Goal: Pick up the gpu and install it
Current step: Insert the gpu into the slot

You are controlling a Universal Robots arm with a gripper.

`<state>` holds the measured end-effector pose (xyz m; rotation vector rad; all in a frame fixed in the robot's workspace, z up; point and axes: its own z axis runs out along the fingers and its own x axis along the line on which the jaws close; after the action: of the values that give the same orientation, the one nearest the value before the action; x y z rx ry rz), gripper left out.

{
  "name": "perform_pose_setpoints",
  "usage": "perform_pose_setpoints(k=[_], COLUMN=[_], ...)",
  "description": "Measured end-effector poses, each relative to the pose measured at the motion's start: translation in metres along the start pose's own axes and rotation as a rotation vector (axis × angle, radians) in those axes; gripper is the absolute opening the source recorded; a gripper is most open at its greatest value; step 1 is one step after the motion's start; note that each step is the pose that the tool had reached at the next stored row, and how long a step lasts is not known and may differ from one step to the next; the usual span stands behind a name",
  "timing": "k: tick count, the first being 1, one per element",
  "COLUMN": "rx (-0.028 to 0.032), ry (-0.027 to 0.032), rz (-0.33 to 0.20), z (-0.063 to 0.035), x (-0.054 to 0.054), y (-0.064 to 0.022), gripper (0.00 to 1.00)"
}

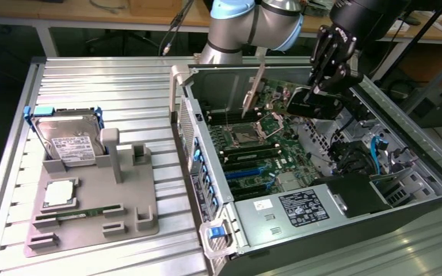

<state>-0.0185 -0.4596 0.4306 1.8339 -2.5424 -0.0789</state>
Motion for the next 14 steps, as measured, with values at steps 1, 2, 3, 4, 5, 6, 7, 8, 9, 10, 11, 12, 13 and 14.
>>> perform_pose_setpoints(k=[1,2,3,4,5,6,7,8,9,10,11,12,13,14], rx=[-0.0002,-0.0003,-0.0004,-0.0005,-0.0005,-0.0006,-0.0007,-0.0008,-0.0009,-0.0010,-0.0011,-0.0012,-0.0013,-0.0014], ry=[0.0003,0.0005,0.0006,0.0008,0.0009,0.0011,0.0013,0.0015,0.0017,0.0018,0.0020,0.0022,0.0024,0.0026], rz=[-0.008,-0.012,-0.016,-0.019,-0.022,-0.026,-0.030,-0.034,-0.038,-0.041,-0.046,-0.050,-0.054,-0.058], z=[0.0000,0.0000,0.0000,0.0000,0.0000,0.0000,0.0000,0.0000,0.0000,0.0000,0.0000,0.0000,0.0000,0.0000], x=[0.0000,0.0000,0.0000,0.0000,0.0000,0.0000,0.0000,0.0000,0.0000,0.0000,0.0000,0.0000,0.0000,0.0000], y=[0.0000,0.0000,0.0000,0.0000,0.0000,0.0000,0.0000,0.0000,0.0000,0.0000,0.0000,0.0000,0.0000,0.0000], gripper=[0.27,0.27,0.27,0.27,0.27,0.27,0.27,0.27,0.27,0.27,0.27,0.27,0.27,0.27])
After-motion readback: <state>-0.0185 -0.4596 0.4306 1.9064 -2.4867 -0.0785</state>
